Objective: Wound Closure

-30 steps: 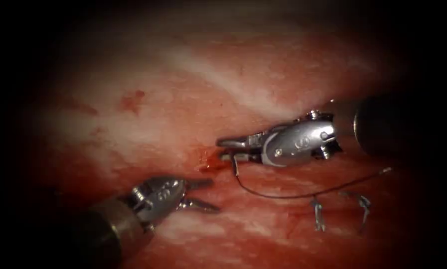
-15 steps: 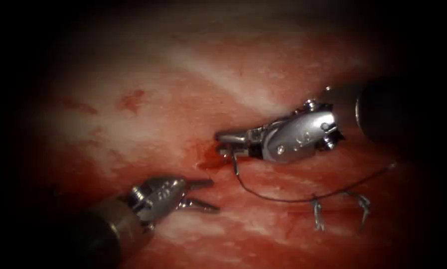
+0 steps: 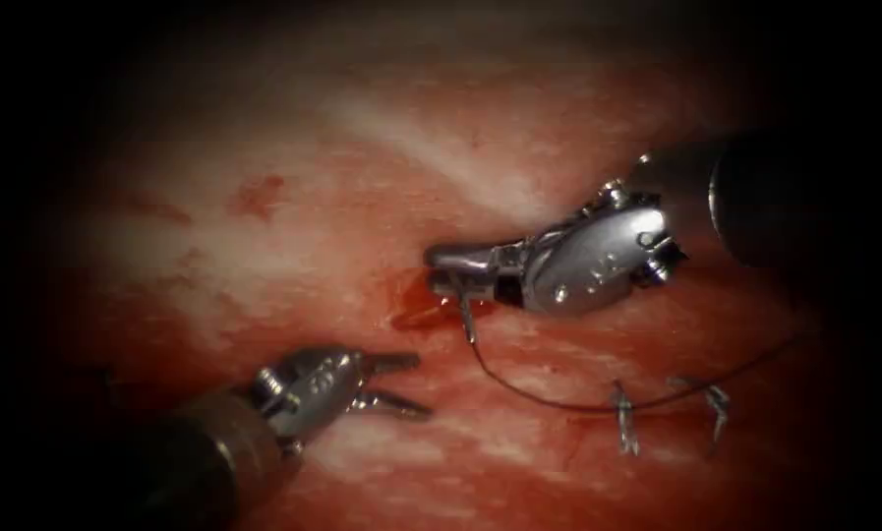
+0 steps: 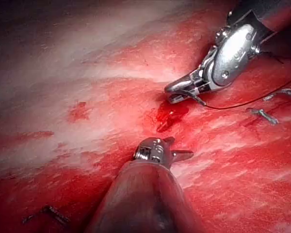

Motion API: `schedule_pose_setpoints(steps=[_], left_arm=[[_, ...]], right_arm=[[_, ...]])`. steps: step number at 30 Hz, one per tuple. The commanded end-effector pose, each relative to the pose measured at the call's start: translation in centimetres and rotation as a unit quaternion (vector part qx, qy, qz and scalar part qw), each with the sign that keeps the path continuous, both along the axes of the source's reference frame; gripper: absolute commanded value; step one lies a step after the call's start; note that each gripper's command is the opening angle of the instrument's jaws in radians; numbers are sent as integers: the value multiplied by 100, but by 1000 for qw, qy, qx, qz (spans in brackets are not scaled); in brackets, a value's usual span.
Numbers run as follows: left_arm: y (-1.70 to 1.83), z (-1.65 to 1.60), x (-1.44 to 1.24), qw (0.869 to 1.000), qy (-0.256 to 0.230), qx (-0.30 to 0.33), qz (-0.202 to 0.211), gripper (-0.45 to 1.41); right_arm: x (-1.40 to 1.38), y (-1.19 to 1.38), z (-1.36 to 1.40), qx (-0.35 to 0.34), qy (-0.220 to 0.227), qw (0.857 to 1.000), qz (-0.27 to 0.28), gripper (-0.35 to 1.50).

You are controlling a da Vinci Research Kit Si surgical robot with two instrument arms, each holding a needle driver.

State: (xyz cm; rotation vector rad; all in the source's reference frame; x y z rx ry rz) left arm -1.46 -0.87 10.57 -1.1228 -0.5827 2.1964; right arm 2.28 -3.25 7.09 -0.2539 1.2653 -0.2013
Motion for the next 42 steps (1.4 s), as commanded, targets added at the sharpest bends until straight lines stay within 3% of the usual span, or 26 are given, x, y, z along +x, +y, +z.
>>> schedule_pose_setpoints(steps=[1, 10, 23, 30, 36, 42], left_arm=[[-3, 7, -7, 1000, -1, 1, 0, 19], [-3, 7, -7, 1000, -1, 1, 0, 19], [-3, 6, -9, 1000, -1, 1, 0, 20], [-3, 6, -10, 1000, 0, 1, -1, 20], [-2, 8, -14, 1000, -1, -1, 0, 20], [-3, 14, -23, 1000, -4, -1, 1, 20]], right_arm=[[2, -3, 15, 25, 2, 999, 24, -35], [-4, 3, 18, 83, 17, 994, 76, -35], [-5, 10, 31, 93, -19, 994, 53, -35], [-4, 10, 30, 90, -19, 994, 53, -35], [-7, 26, 25, 97, -12, 993, 67, -35], [-7, 33, 20, 137, -6, 987, 81, -35]])
